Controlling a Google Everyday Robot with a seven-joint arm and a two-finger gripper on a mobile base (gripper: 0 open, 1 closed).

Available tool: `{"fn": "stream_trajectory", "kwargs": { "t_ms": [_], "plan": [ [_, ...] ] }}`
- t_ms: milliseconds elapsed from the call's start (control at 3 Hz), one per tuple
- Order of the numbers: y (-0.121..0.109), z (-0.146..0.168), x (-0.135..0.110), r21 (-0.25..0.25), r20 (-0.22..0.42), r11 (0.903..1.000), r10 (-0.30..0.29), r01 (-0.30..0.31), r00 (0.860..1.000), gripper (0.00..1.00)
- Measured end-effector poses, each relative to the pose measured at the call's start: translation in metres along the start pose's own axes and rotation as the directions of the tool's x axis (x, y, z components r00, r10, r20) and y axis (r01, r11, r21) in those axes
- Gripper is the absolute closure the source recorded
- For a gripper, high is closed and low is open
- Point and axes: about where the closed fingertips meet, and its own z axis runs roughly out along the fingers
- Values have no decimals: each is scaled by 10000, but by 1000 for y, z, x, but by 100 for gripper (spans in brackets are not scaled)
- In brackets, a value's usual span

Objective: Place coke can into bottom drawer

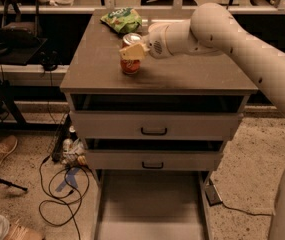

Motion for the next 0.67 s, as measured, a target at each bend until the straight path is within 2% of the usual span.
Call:
{"fn": "stream_trajectory", "kwargs": {
  "t_ms": [667],
  "plan": [
    [0, 0, 0, 0, 0, 10000, 0, 0, 10000, 100]
  ]
}}
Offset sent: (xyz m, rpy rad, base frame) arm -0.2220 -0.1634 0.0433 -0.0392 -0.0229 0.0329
